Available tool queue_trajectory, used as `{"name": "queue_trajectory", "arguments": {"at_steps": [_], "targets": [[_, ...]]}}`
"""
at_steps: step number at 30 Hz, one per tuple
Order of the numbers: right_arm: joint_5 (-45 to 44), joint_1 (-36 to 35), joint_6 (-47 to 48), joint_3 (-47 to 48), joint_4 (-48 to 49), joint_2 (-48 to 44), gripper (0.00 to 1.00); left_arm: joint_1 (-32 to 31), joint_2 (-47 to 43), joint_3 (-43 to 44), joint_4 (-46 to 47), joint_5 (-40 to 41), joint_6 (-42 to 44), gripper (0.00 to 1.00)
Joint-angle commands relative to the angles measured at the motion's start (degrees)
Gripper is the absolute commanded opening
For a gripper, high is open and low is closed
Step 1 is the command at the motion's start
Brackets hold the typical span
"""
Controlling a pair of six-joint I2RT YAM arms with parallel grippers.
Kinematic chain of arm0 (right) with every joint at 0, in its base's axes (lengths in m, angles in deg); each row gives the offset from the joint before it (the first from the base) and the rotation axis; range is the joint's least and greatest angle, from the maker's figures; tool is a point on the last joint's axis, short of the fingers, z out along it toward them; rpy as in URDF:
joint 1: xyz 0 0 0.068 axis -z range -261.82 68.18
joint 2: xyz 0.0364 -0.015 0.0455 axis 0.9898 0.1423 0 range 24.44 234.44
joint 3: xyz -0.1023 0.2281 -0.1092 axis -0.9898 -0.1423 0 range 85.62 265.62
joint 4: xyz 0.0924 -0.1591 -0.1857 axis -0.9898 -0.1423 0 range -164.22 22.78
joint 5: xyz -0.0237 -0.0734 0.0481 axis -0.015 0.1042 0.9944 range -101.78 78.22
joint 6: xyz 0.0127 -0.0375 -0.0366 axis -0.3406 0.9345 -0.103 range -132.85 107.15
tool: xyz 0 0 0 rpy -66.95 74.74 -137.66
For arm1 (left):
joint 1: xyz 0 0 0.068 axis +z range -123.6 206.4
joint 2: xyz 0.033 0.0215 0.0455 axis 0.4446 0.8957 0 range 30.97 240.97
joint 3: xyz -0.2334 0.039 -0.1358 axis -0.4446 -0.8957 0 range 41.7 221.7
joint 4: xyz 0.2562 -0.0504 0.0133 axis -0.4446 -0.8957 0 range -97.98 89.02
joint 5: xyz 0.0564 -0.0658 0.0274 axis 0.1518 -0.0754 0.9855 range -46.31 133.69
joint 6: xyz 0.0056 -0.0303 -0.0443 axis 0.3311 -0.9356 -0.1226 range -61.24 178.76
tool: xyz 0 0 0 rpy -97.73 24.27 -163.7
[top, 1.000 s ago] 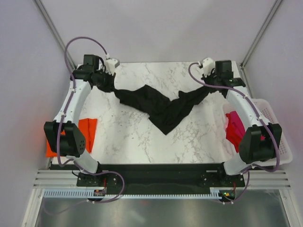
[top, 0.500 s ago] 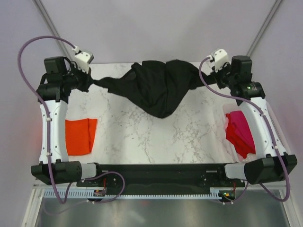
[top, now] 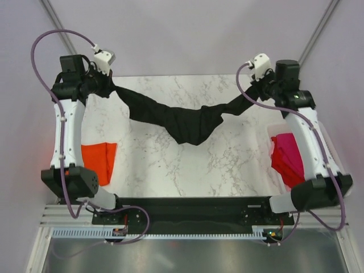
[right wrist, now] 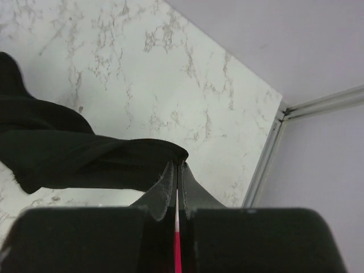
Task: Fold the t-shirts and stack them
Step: Flatten the tshirt out
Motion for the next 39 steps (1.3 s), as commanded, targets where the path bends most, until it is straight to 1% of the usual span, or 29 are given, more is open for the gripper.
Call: {"name": "queue_trajectory", "arguments": {"at_steps": [1, 2, 3, 4, 7, 10, 12, 14, 15, 16, 17, 18, 19, 21, 22, 23, 25, 26, 27, 28, 29, 30, 31, 32, 33, 34, 35, 36, 39], "targets": [[-0.59, 0.31, 0.43, 4.38, 1.09, 20.17, 0.0, -0.65, 16.61, 2.73, -3.05, 2.85, 0.7, 0.02], [-1.37, 0.22, 0.34, 6.08, -2.67, 24.26, 0.0, -0.65, 22.13, 2.67, -4.13, 3.03, 1.59, 0.02], [-1.73, 0.31, 0.43, 7.48, -4.54, 27.69, 0.0, -0.74, 23.49, 1.8, -4.75, 3.29, 2.47, 0.02], [-2.17, 0.31, 0.52, 7.15, -4.82, 30.86, 0.0, -0.83, 23.76, -1.61, -4.85, 2.95, 2.91, 0.02], [-2.52, -0.04, 1.22, 1.81, -1.93, 29.24, 0.0, -1.79, 19.03, -9.78, -1.25, 2.86, 3.88, 0.02], [-0.94, -0.3, 0.7, -0.76, -2.88, 26.6, 0.0, -2.94, 15.6, -12.71, -0.8, 2.59, 5.46, 0.02], [0.02, -0.48, 1.13, -2.07, -4.2, 25.1, 0.0, -3.55, 13.58, -13.41, -2.73, 1.2, 7.3, 0.02], [1.78, -0.83, 2.89, -2.61, -8.41, 22.46, 0.0, -3.91, 12.0, -13.07, -5.71, -1.26, 10.62, 0.02], [3.7, -1.09, 3.5, -2.87, -9.99, 21.24, 0.0, -4.08, 11.03, -12.46, -9.21, -3.8, 11.43, 0.02], [5.2, -1.27, 5.51, -2.79, -13.57, 18.53, 0.0, -3.99, 8.5, -11.75, -10.89, -5.39, 12.4, 0.02], [7.13, -1.27, 6.23, -2.52, -15.18, 16.67, 0.0, -3.99, 7.25, -10.7, -13.26, -6.8, 13.8, 0.02], [8.45, -1.27, 6.75, -1.56, -16.15, 14.74, 0.0, -3.99, 5.85, -7.56, -15.37, -8.12, 14.68, 0.02], [10.55, -1.36, 7.2, -0.68, -17.29, 10.72, 0.0, -3.82, 3.14, -5.44, -16.0, -8.74, 14.69, 0.02], [11.27, -1.1, 6.41, 2.99, -16.95, 7.61, 0.0, -3.56, 1.45, 0.43, -15.31, -8.75, 13.47, 0.02], [11.45, -0.83, 5.89, 4.67, -15.73, 7.17, 0.0, -3.47, 1.87, 2.21, -12.52, -8.05, 12.5, 0.02], [11.45, -0.48, 4.58, 6.25, -15.11, 8.03, 0.0, -3.47, 3.27, 3.97, -11.28, -7.26, 10.75, 0.02], [11.37, 0.57, 3.78, 11.17, -14.14, 15.04, 0.0, -3.55, 7.83, 8.89, -10.38, -3.93, 9.34, 0.02], [10.32, 1.01, 2.73, 12.67, -13.62, 18.46, 0.0, -3.64, 15.34, 10.39, -11.17, -1.74, 7.42, 0.02], [9.61, 1.8, -0.24, 14.77, -12.91, 21.89, 0.0, -3.38, 19.15, 12.49, -12.39, 3.16, 6.53, 0.02], [9.0, 2.94, -1.58, 16.19, -13.26, 29.67, 0.0, -3.29, 23.8, 13.12, -17.54, 5.12, 5.47, 0.02], [7.43, 3.04, -1.5, 18.03, -15.96, 34.01, 0.0, -3.2, 31.33, 14.69, -22.55, 5.23, 6.86, 0.02], [7.41, 3.04, -0.02, 22.05, -19.81, 41.02, 0.0, -3.03, 33.58, 15.67, -26.34, 1.49, 8.17, 0.02], [7.32, 2.95, 0.17, 21.74, -22.81, 42.39, 0.0, -3.11, 33.52, 13.59, -28.03, -0.03, 8.88, 0.02], [7.41, 2.86, 0.52, 20.08, -22.58, 42.23, 0.0, -3.29, 29.69, 10.69, -26.66, -0.83, 9.85, 0.02], [7.76, 2.77, 0.61, 14.06, -20.92, 38.4, 0.0, -3.81, 27.04, 3.88, -24.47, -1.18, 10.38, 0.02], [7.85, 2.6, 0.69, 10.44, -16.38, 35.75, 0.0, -4.08, 24.58, 0.68, -22.71, -1.1, 10.91, 0.02], [7.94, 2.42, 0.78, 5.53, -14.86, 33.46, 0.0, -4.34, 22.12, -3.7, -20.6, -0.75, 11.87, 0.02], [8.55, 2.16, 0.87, 3.3, -14.67, 30.48, 0.0, -4.52, 19.57, -6.01, -21.71, -0.75, 13.27, 0.02], [11.53, 2.16, 1.14, 1.44, -17.64, 26.87, 0.0, -4.79, 16.92, -7.61, -24.88, -1.1, 15.83, 0.02]]}}
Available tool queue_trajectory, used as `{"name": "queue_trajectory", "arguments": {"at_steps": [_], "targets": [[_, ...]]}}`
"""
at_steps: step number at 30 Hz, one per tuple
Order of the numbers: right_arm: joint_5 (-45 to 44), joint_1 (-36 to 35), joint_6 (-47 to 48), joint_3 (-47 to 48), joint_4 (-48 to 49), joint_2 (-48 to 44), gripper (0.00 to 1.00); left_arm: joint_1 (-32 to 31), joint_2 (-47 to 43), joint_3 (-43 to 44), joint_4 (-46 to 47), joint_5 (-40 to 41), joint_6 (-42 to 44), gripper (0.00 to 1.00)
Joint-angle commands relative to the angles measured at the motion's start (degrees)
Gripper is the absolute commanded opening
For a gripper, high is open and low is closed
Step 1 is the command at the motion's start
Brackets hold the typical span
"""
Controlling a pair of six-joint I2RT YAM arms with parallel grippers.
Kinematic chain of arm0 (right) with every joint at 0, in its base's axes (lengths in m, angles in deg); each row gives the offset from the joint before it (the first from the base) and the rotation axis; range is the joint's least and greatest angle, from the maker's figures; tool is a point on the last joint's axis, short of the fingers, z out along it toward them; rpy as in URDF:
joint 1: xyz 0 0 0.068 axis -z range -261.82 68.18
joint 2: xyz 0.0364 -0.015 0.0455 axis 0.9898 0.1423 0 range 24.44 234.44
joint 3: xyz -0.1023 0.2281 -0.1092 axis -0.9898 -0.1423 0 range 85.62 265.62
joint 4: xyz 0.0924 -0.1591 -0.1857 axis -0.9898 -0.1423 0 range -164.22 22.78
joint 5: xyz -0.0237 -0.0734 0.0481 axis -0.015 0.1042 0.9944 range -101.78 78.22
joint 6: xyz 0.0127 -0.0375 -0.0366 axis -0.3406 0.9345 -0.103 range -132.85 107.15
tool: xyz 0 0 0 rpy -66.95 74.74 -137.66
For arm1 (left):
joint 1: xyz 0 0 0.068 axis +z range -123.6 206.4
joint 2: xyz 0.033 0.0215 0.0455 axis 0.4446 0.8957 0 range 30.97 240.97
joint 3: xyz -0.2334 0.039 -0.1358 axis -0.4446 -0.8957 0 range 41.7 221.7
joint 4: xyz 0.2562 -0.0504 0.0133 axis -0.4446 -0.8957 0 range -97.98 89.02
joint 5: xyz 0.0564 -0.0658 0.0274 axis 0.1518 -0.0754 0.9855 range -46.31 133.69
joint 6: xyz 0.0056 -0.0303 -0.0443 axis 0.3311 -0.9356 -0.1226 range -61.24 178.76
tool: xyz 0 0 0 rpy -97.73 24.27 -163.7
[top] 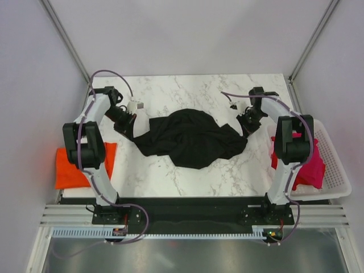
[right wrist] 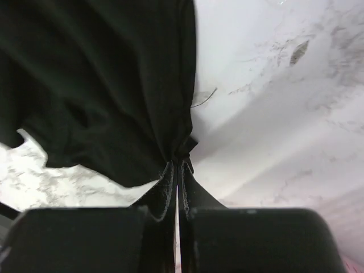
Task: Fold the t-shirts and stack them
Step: Flatten the tshirt out
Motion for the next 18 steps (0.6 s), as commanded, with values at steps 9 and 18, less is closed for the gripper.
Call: {"name": "queue_trajectory", "arguments": {"at_steps": [9, 18], "targets": [[6.77, -0.64, -2.62, 4.13, 0.92, -25.78, 0.0, -0.61, -17.83, 7.66, -5.82, -3.84, 6.82, 0.02], [3.42, -0.55, -0.25, 11.44, -0.64, -26.14, 0.0, -0.61, -14.76, 11.9, -11.69, -2.96, 8.48, 0.02]]}}
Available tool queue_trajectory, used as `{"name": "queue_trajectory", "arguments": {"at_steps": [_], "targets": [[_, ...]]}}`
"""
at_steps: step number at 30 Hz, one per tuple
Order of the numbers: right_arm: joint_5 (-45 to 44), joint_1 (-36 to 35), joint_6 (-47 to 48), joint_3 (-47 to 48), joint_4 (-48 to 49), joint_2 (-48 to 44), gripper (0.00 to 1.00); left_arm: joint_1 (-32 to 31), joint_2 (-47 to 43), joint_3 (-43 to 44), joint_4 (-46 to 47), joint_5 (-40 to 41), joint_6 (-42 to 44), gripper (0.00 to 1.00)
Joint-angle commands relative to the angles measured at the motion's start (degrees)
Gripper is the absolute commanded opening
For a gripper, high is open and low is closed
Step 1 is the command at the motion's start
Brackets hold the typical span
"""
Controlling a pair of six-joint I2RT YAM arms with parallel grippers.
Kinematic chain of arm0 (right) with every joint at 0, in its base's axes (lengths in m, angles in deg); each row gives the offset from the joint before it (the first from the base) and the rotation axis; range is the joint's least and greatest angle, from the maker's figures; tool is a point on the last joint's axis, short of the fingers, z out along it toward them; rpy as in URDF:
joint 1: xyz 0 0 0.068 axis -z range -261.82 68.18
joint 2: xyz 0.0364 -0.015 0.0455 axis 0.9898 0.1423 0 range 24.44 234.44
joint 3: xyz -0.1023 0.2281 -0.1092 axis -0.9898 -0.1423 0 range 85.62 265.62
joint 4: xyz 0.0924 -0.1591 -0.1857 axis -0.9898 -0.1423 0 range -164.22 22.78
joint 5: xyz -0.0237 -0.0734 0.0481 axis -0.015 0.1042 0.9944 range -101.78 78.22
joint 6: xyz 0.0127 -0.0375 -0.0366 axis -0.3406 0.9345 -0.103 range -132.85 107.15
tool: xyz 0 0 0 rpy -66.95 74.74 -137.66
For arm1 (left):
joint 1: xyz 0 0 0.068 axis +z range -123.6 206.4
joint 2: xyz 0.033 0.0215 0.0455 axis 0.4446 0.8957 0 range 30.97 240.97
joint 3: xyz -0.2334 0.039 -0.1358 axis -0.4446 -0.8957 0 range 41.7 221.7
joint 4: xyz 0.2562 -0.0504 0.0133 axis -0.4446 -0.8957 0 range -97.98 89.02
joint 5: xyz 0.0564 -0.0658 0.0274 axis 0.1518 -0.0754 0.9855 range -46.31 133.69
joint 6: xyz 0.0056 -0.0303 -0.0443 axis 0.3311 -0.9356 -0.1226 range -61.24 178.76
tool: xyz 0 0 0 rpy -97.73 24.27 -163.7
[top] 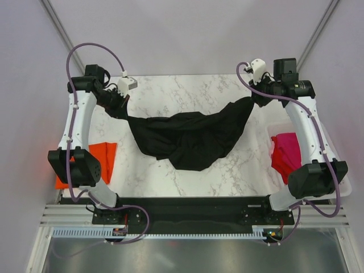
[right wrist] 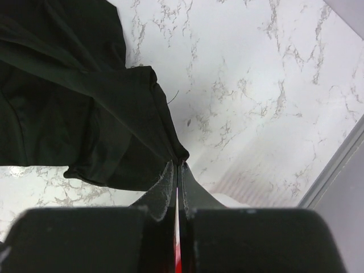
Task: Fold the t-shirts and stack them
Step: Flatten the tshirt out
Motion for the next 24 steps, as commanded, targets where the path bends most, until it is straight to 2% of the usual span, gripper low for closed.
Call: {"name": "queue_trajectory", "arguments": {"at_steps": [1, 4, 7, 10, 11, 13, 15, 19, 20, 22, 24], "targets": [[0.52, -0.03, 1.9, -1.32, -2.51, 0.94, 0.0, 0.11, 1.22, -3.22, -10.01, -1.13, 5.66, 0.02], [1.49, -0.12, 3.91, -5.72, -3.92, -0.72, 0.0, 0.11, -1.85, -8.94, -11.8, -0.96, 8.74, 0.02], [0.35, -0.12, 7.25, -10.39, -6.2, -3.53, 0.0, -0.76, -8.35, -20.52, -11.89, 1.76, 11.9, 0.02], [-0.44, -0.12, 10.15, -14.95, -6.38, -9.5, 0.0, -1.56, -13.8, -26.95, -11.89, 5.45, 14.28, 0.02], [-0.09, -0.2, 12.51, -16.1, -6.03, -12.91, 0.0, -3.82, -14.51, -28.11, -11.89, 6.68, 14.81, 0.07], [0.26, -0.12, 14.72, -18.56, -6.46, -15.05, 0.0, -4.11, -15.21, -29.7, -11.8, 7.04, 15.87, 0.16], [0.26, -0.12, 16.22, -19.62, -8.56, -14.36, 0.0, -4.11, -14.61, -29.18, -11.27, 6.7, 16.05, 0.22], [0.17, -0.12, 16.75, -21.56, -8.67, -10.14, 0.0, -4.11, -9.25, -19.9, -8.73, 2.66, 13.08, 0.34], [0.52, -0.12, 16.49, -21.3, -8.58, -8.48, 0.0, -4.11, -5.59, -17.77, -7.76, 1.17, 11.67, 0.46], [1.31, -0.2, 14.91, -20.42, -7.79, -6.8, 0.0, -4.02, -0.83, -11.81, -5.05, 1.15, 6.33, 0.47], [2.37, -0.21, 13.42, -19.54, -6.91, -4.78, 0.0, -4.02, 7.6, -7.75, -4.68, 1.24, 3.5, 0.47]]}}
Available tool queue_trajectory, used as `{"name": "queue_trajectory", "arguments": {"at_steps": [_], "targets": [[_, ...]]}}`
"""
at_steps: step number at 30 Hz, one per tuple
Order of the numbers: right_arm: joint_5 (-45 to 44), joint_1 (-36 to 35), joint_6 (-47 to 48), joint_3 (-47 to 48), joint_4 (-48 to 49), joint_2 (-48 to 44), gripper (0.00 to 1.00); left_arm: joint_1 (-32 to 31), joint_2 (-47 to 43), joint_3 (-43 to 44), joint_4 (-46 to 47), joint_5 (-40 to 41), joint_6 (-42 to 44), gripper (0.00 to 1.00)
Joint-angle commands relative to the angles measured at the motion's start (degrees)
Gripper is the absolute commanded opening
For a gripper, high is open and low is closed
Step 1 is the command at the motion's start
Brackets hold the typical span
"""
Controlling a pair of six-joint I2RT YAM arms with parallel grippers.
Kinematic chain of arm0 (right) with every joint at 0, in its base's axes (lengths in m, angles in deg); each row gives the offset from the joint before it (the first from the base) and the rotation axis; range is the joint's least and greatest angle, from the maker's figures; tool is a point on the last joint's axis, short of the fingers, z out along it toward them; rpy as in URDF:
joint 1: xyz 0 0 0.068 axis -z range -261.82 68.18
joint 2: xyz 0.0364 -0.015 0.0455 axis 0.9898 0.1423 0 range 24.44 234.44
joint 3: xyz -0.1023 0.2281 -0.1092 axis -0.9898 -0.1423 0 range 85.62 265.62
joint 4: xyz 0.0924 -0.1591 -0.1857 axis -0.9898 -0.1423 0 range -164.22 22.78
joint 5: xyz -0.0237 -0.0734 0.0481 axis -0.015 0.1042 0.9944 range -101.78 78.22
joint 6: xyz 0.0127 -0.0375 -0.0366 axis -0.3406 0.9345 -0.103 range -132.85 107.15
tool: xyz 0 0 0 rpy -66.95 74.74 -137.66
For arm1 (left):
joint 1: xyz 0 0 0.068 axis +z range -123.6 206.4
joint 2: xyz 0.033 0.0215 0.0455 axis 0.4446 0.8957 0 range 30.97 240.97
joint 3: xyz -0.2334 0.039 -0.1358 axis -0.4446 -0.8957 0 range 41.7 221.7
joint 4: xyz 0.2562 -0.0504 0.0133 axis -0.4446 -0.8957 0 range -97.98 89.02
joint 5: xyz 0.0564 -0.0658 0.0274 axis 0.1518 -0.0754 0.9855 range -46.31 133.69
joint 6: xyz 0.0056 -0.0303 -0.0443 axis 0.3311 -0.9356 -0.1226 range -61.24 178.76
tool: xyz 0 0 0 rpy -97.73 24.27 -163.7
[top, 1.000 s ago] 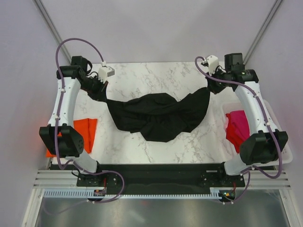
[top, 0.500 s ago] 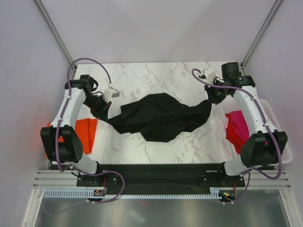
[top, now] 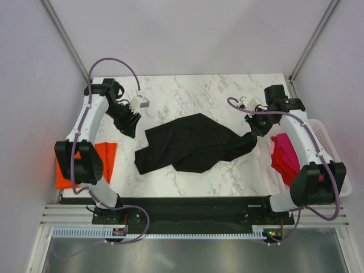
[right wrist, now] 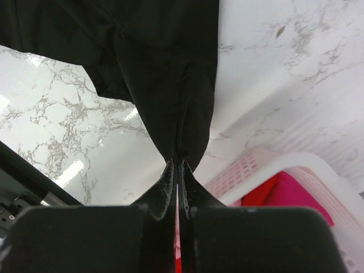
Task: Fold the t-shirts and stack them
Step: Flatten the tshirt out
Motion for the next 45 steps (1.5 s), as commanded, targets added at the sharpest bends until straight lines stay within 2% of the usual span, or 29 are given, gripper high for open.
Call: {"name": "queue_trajectory", "arguments": {"at_steps": [1, 2, 6, 12, 21, 27, 32, 38, 39, 40, 45], "targets": [[3.0, -0.1, -1.08, 1.75, 1.16, 2.48, 0.0, 0.13, 10.73, 9.08, -2.21, -1.32, -9.46, 0.47], [3.18, -0.18, -1.43, 2.19, 1.42, 3.01, 0.0, 0.22, 16.32, 10.86, -2.9, -2.18, -10.28, 0.47], [2.83, -0.36, -2.4, 4.3, 1.25, 4.77, 0.0, 0.13, 24.35, 16.67, -4.06, -5.0, -11.96, 0.5], [2.04, -0.53, -2.92, 4.74, 1.33, 6.18, 0.0, -1.88, 29.28, 18.17, 0.52, -4.13, -14.15, 0.48], [1.78, -0.71, -4.33, 5.01, 1.86, 8.11, 0.0, -2.86, 34.04, 18.34, 5.87, -2.37, -18.89, 0.46], [1.25, -0.71, -3.89, 6.24, 1.77, 8.99, 0.0, -2.86, 36.42, 20.11, 6.14, -4.47, -20.75, 0.39], [1.34, -0.71, -4.15, 5.89, 2.21, 9.34, 0.0, -3.03, 36.41, 18.0, 6.93, -4.56, -21.36, 0.41], [2.04, -0.8, -5.21, 6.24, 3.09, 10.31, 0.01, -4.26, 40.72, 19.49, 6.85, -4.74, -22.59, 0.44], [2.04, -0.8, -5.12, 6.67, 3.09, 10.49, 0.01, -4.52, 41.77, 20.45, 6.76, -4.65, -22.94, 0.43], [2.04, -0.8, -5.21, 6.94, 3.27, 10.66, 0.01, -4.61, 42.3, 20.89, 6.76, -4.65, -23.12, 0.34], [2.04, -1.06, -6.26, 8.61, 3.88, 11.54, 0.01, -4.7, 43.36, 23.79, 5.71, -5.0, -23.83, 0.1]]}}
